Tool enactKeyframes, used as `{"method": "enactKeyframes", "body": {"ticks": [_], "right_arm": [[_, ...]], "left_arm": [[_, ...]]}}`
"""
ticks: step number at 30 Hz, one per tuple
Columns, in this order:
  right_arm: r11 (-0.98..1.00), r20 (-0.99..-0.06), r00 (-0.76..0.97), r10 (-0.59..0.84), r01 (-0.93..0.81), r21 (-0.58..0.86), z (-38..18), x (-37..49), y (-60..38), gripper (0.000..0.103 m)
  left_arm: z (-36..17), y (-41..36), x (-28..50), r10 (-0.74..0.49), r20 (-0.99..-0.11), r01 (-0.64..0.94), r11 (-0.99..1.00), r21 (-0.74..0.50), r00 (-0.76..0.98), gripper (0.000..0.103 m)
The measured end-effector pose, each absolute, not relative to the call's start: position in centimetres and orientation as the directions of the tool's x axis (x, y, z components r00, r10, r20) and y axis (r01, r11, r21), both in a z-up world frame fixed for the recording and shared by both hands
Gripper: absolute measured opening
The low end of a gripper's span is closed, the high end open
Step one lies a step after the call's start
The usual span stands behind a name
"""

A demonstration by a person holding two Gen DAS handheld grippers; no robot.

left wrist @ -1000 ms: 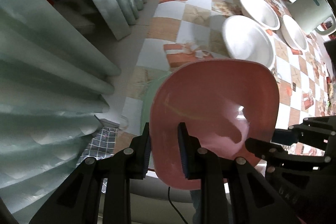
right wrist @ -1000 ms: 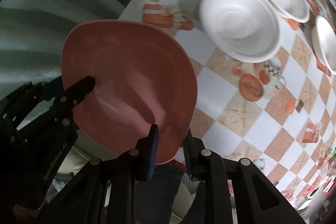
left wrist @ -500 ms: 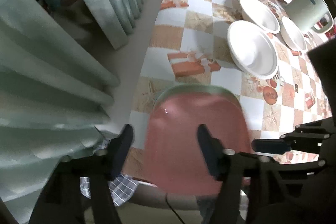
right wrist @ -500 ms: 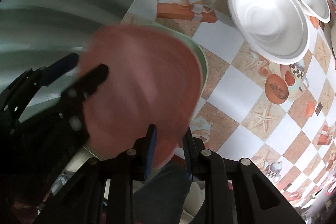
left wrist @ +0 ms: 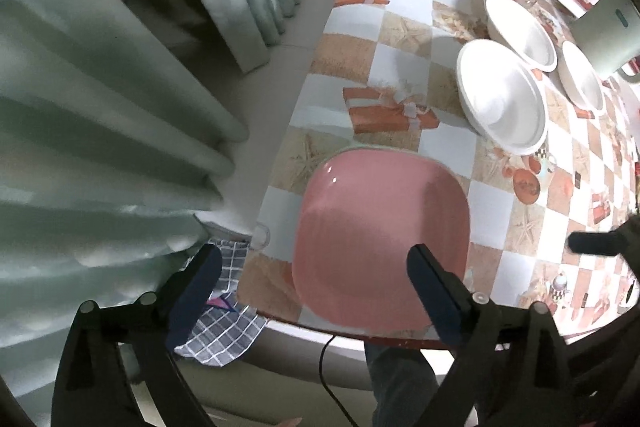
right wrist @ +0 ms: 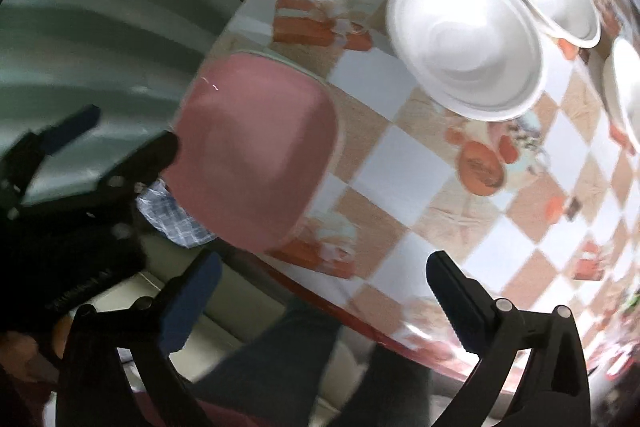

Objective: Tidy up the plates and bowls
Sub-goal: 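Lower the pink plate onto the green plate and open both grippers, then withdraw both grippers from the plate stack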

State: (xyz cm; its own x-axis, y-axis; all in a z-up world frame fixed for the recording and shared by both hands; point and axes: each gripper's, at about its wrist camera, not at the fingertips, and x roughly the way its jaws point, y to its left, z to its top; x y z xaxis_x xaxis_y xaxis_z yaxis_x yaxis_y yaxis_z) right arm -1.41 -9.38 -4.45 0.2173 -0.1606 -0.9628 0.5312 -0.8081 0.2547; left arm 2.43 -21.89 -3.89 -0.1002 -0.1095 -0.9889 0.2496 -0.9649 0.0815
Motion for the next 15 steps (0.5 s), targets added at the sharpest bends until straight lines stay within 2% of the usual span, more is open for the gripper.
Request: {"method": "enactKeyframes", "body": {"ticks": [4, 8, 15], "right_arm": [[-0.829, -0.957, 0.220, -0.189, 0.486, 0.275, -3.8, -1.9, -6.5, 0.103], [-0.869, -0.951, 0.237, -0.198, 0.406, 0.282, -4.8, -2.3, -3.3, 0.103], [-0.906, -0.936, 0.247, -0.251, 0.280, 0.316, -4.7, -3.6, 1.0, 0.103]], "left_arm": [[-3.9, -20.5, 3.0, -0.035, -0.997, 0.235, -0.972, 0.018, -0.071, 0.095], [-3.7, -18.1, 3.1, -0.015, -0.999, 0.174, -0.985, 0.010, -0.030, 0.095], [-2.2, -13.7, 2.0, -0.077, -0.996, 0.041, -0.996, 0.075, -0.044, 0.095]]}}
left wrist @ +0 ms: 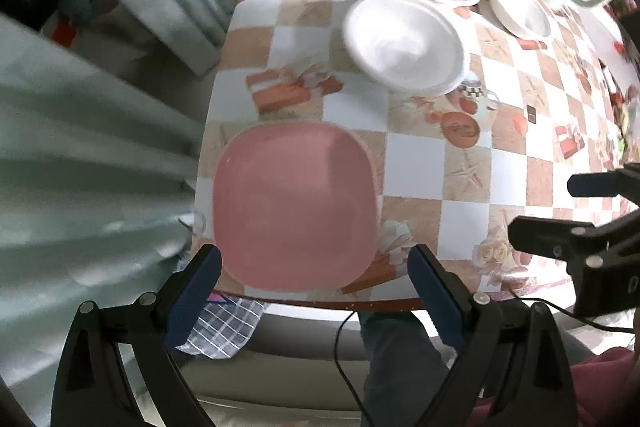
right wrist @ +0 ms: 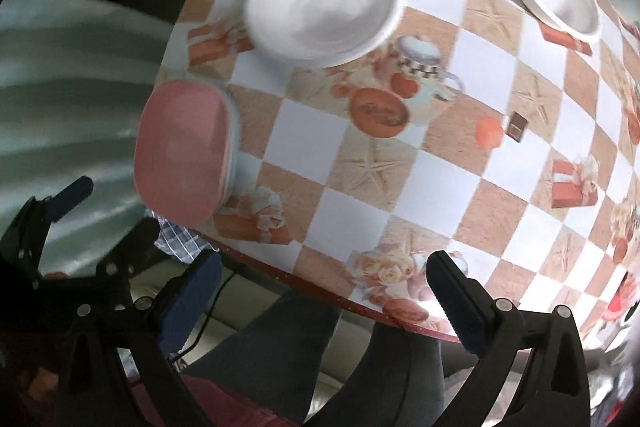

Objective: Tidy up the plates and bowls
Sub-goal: 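Withdraw both grippers from the plate stack, then move both grippers toward the nearest white bowl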

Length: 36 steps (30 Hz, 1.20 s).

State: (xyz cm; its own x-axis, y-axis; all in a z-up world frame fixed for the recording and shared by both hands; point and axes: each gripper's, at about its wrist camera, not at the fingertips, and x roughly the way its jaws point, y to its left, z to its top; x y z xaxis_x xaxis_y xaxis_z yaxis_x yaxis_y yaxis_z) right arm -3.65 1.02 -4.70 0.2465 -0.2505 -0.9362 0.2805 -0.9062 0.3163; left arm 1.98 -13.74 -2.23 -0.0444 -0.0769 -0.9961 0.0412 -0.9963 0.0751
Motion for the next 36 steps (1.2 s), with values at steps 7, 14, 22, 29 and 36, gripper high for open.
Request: {"method": "enactKeyframes", "body": {"ticks": [7, 14, 22, 29, 36], "right_arm": [[-0.907, -0.934, 0.243, -0.260, 0.269, 0.323, -4.3, -4.1, 2.7, 0.103], [-0.912, -0.934, 0.226, -0.278, 0.243, 0.330, -4.2, -5.5, 4.4, 0.103], [-0.916, -0.934, 0.222, -0.280, 0.230, 0.329, -4.2, -6.4, 5.7, 0.103], [-0.917, -0.931, 0.222, -0.289, 0.214, 0.336, -4.3, -7.2, 6.4, 0.103], [-0.916, -0.929, 0.232, -0.287, 0.219, 0.337, -4.5, -7.5, 6.5, 0.103]], "left_arm": [[-1.8, -11.6, 0.7, -0.119, -0.992, 0.005, -0.993, 0.119, -0.052, 0.095], [-1.4, -10.3, -0.4, -0.142, -0.988, 0.002, -0.990, 0.142, -0.057, 0.095], [-1.4, -9.1, -1.7, -0.149, -0.987, -0.012, -0.989, 0.150, -0.056, 0.095], [-1.3, -8.6, -2.6, -0.159, -0.985, -0.021, -0.987, 0.161, -0.060, 0.095], [-1.4, -8.6, -2.8, -0.161, -0.985, -0.020, -0.987, 0.162, -0.056, 0.096]]}}
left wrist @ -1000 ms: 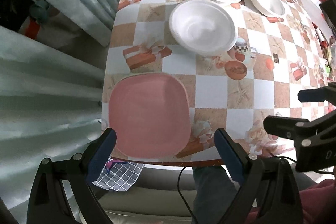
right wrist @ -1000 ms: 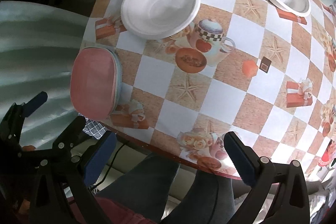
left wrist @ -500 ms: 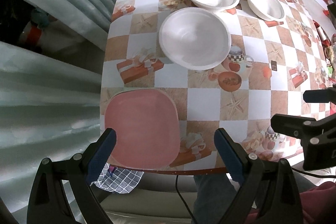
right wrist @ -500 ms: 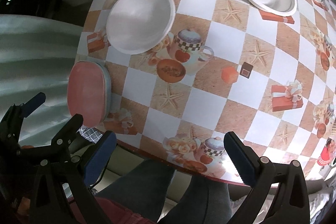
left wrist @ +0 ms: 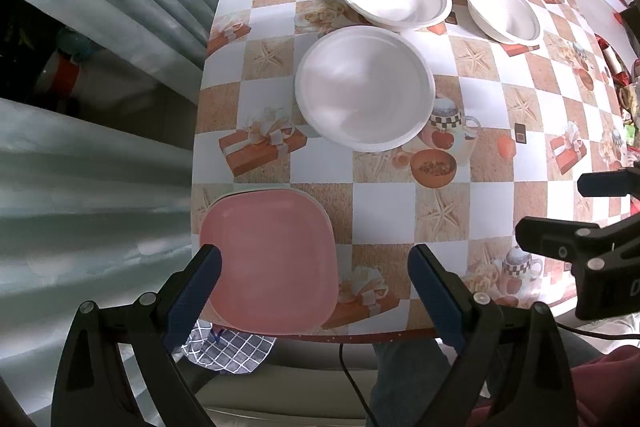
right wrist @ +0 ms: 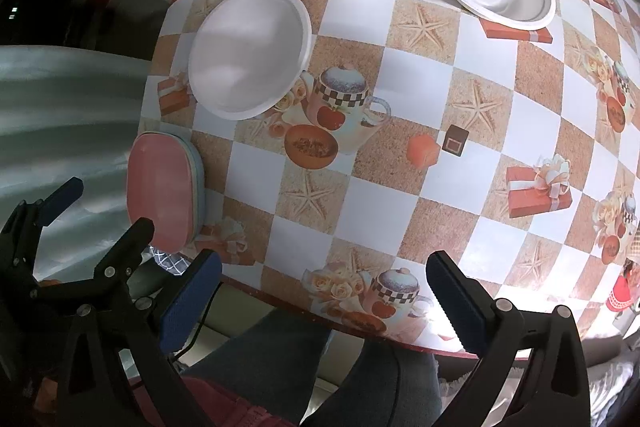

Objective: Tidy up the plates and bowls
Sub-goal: 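Move both grippers toward the nearest white bowl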

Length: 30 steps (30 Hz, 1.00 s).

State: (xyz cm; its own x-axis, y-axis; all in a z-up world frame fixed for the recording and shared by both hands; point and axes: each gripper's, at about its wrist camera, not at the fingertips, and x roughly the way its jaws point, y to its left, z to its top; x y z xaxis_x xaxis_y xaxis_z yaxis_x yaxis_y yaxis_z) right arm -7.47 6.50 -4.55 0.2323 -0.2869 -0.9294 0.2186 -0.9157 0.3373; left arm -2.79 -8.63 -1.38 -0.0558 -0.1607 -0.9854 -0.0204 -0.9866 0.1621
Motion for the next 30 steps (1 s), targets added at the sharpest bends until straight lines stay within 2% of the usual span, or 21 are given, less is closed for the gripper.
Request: {"method": "enactKeyframes", "body": {"ticks": [30], "right_arm": [[-0.925, -0.928, 0.252, -0.274, 0.197, 0.327, -5.25, -7.48, 7.15, 0.103]], "left_arm": [[-1.95, -8.33, -2.99, -0.155, -0.987, -0.011, -0.988, 0.156, -0.036, 0.096]]}}
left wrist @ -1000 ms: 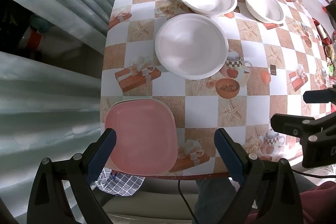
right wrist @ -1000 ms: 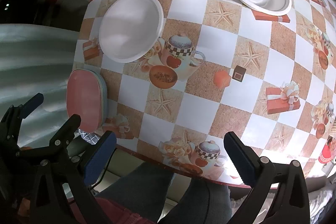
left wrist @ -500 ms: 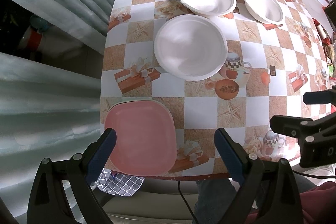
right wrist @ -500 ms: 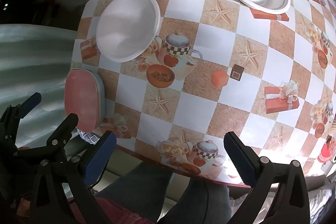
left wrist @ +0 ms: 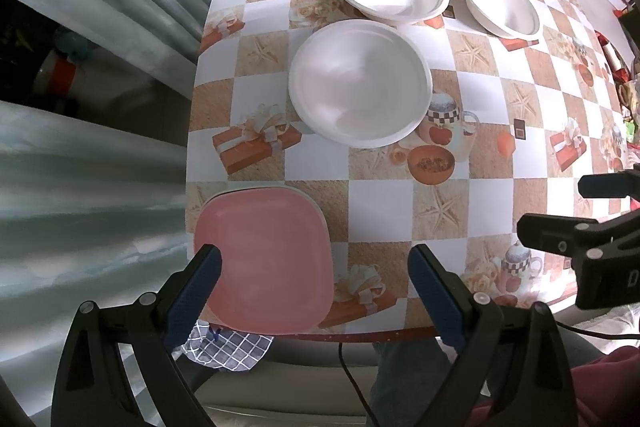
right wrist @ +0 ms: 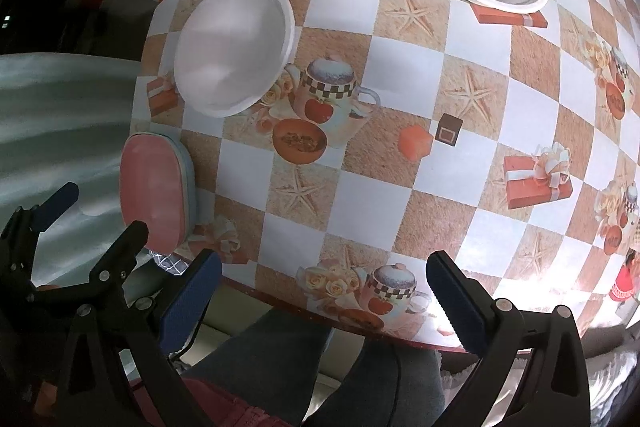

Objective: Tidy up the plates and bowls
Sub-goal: 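Move both grippers toward the nearest white bowl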

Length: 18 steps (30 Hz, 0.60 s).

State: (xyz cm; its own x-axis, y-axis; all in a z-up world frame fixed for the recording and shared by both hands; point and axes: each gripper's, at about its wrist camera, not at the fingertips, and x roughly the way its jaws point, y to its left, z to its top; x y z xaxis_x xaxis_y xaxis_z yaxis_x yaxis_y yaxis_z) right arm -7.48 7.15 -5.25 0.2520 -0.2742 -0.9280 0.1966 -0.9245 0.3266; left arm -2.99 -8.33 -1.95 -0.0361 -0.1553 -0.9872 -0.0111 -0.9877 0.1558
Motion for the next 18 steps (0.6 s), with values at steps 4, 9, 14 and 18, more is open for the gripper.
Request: {"method": "enactKeyframes", "body": {"ticks": [4, 9, 14, 18], "right_arm": [[-0.932, -0.930, 0.242, -0.275, 0.172, 0.320, -5.4, -7.9, 7.7, 0.103], [-0.945, -0.936, 0.240, -0.259, 0.137, 0.297, -6.0, -8.6, 8.3, 0.103], [-0.951, -0.943, 0.217, -0.253, 0.122, 0.283, -6.3, -9.9, 8.1, 0.103], [-0.950, -0.945, 0.178, -0.273, 0.102, 0.294, -6.6, -11.7, 7.5, 0.103]], "left_arm": [[-2.1, -8.6, -3.5, -0.145, -0.989, 0.005, -0.989, 0.145, -0.033, 0.096], [-2.5, -9.4, -5.0, -0.110, -0.994, 0.058, -0.992, 0.109, -0.017, 0.096], [-2.6, -10.2, -7.6, -0.123, -0.991, 0.069, -0.990, 0.120, -0.047, 0.096], [-3.5, -11.3, -9.8, -0.132, -0.990, 0.074, -0.989, 0.128, -0.054, 0.103]]}}
